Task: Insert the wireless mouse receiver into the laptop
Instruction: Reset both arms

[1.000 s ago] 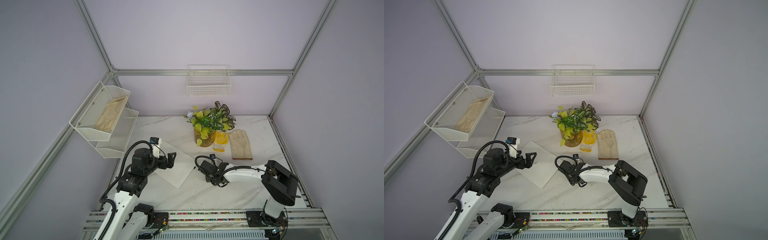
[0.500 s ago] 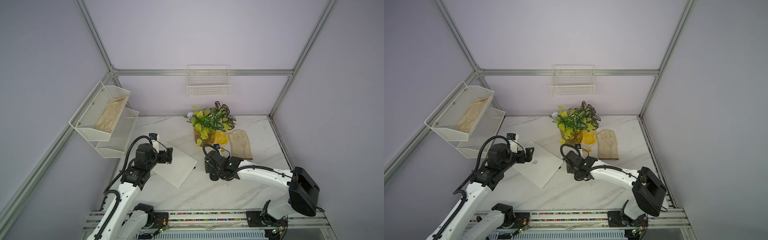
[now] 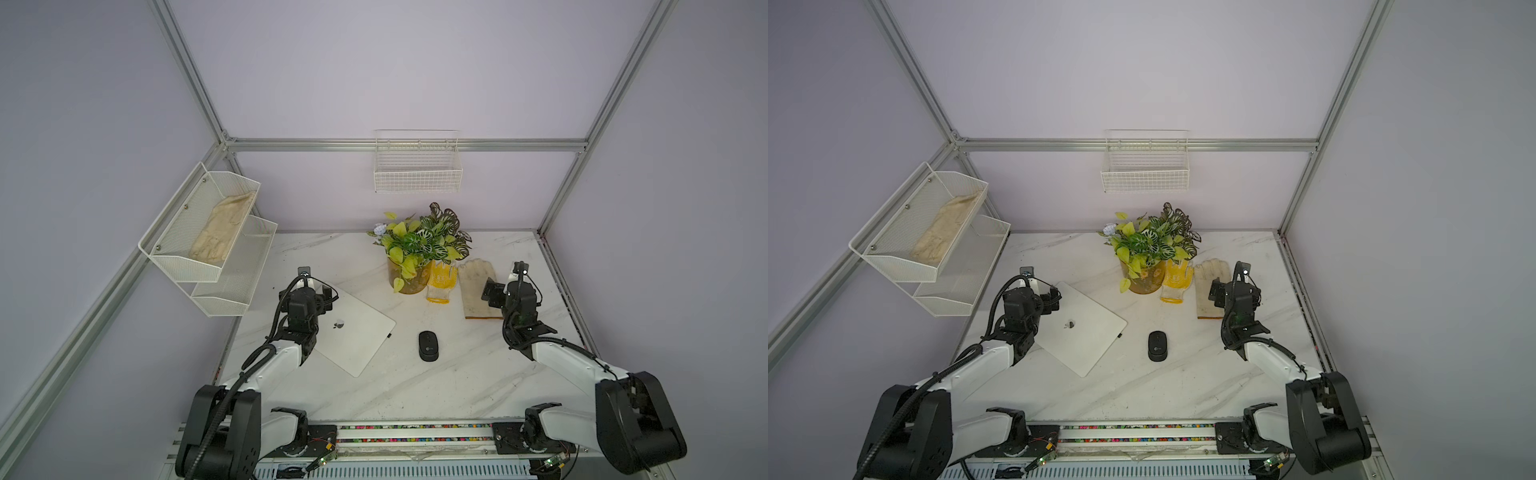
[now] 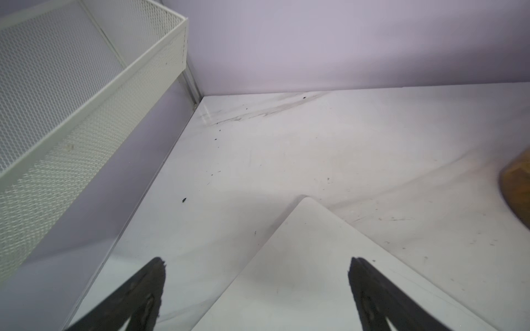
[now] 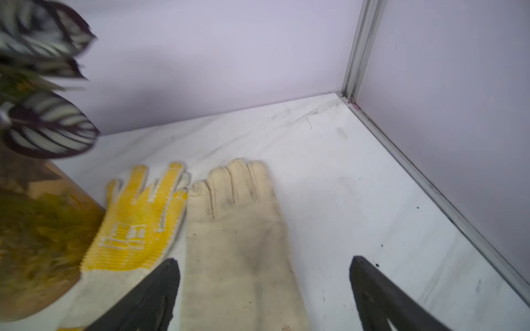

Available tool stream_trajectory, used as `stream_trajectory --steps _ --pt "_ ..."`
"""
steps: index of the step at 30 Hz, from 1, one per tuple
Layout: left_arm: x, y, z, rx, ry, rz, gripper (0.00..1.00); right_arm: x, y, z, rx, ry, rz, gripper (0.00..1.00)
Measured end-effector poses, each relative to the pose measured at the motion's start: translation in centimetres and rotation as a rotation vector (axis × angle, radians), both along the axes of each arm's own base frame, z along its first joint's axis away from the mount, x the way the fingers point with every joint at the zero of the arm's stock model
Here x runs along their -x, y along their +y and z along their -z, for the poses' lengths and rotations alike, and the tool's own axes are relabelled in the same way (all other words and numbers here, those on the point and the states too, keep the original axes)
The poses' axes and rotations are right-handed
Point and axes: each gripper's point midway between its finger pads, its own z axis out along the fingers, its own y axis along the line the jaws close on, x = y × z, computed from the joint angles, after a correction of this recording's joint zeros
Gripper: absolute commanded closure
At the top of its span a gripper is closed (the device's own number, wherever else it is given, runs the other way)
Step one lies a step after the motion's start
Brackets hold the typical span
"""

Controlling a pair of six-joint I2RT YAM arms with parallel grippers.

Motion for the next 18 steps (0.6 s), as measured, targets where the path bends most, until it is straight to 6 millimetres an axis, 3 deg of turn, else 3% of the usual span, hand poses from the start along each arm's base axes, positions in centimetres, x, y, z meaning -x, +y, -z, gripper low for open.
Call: stream_trajectory --steps 3,7,14,18 --pt "-0.5 1.9 0.9 0.009 -0.040 -0.057 0.00 0.0 -0.1 3.4 0.034 0.011 -0.025 0.05" --pt "-1.0 3.5 3.5 0.026 -0.031 -0.087 0.00 -1.1 0.2 5.1 0.055 -0.016 -0.075 0.04" --pt "-1.1 2.0 6.8 0.060 -0.021 0.013 0.00 -2.9 -0.7 7.9 0.027 -0.034 -0.137 0.03" --pt "-1.7 1.5 5.8 0.071 -0.068 0.045 0.00 -4.0 -0.6 7.1 -0.002 -0.060 -0.176 0.03"
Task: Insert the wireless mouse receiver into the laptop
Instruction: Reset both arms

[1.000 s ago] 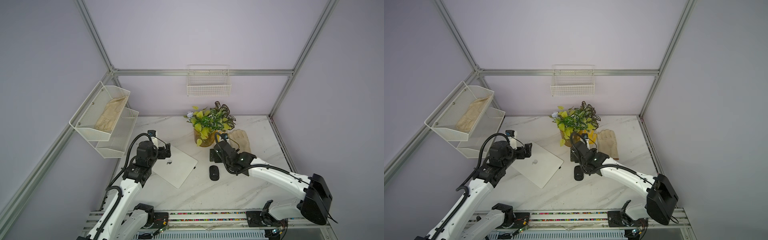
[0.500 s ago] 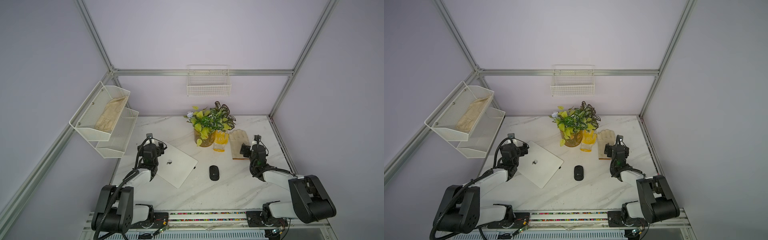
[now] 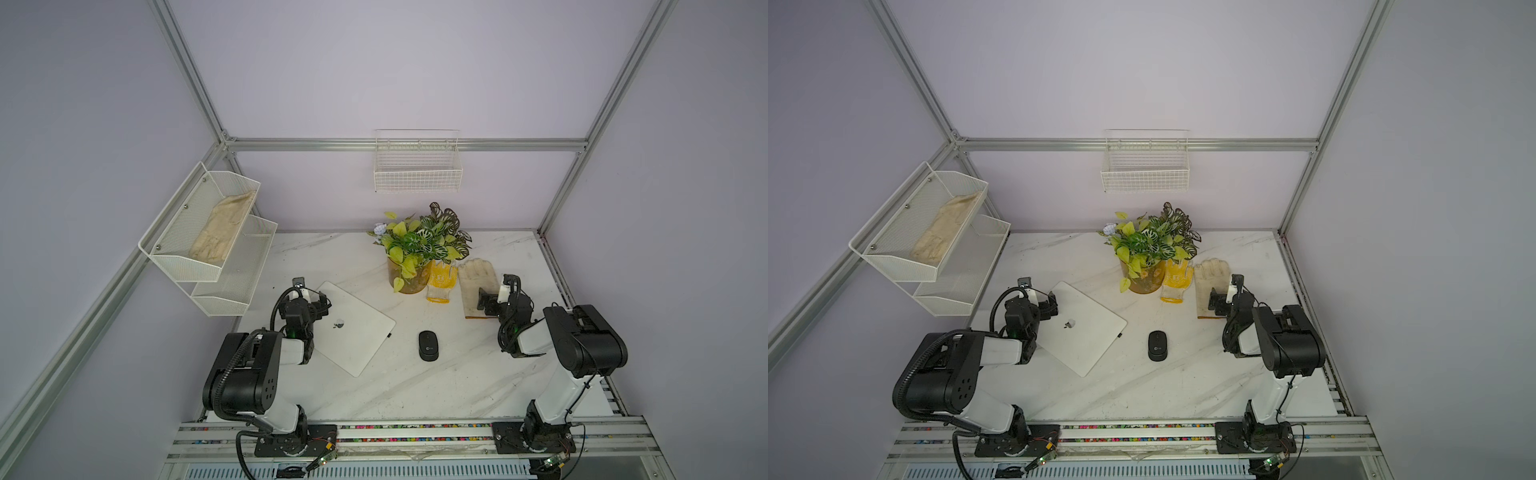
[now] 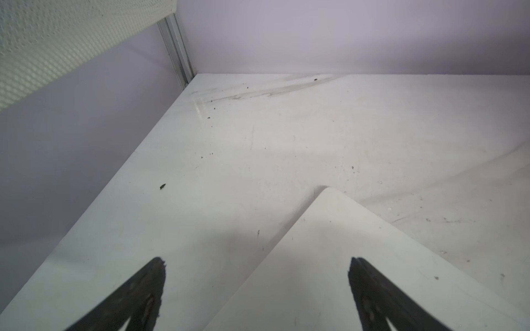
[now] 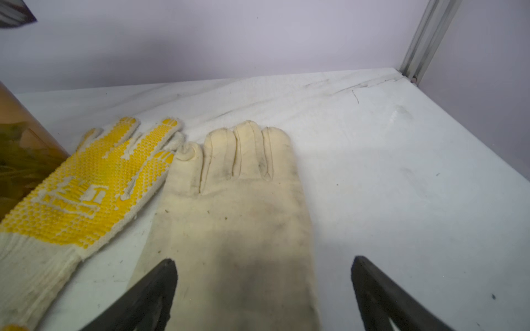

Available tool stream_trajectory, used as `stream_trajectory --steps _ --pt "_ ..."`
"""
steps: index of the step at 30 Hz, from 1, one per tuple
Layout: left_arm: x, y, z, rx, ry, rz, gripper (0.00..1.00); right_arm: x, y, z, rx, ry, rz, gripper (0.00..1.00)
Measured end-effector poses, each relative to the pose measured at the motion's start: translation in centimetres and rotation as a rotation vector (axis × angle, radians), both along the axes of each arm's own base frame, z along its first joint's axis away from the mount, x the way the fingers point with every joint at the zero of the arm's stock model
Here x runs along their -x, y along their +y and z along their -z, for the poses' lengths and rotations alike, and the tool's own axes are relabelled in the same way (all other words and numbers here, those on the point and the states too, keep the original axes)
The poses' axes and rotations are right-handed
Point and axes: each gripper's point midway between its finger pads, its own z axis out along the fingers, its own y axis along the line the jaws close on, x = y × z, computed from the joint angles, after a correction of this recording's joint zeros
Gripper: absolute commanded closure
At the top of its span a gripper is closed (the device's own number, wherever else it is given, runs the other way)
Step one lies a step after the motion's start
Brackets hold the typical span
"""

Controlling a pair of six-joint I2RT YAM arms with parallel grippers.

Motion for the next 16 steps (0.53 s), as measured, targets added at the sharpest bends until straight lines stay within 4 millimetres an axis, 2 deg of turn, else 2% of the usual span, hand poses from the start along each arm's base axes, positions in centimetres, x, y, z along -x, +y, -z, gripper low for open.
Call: stream_trajectory --steps 2,16 --pt "-0.15 -0.13 -0.36 0.002 -0.016 0.007 0.00 -0.43 -0.18 -0.63 -0.006 -0.020 -0.006 0.03" --pt "-0.31 -0.24 -0.77 -0.002 -0.033 0.016 0.00 -0.56 0.07 -0.76 -0.016 -0.024 -0.028 0.03"
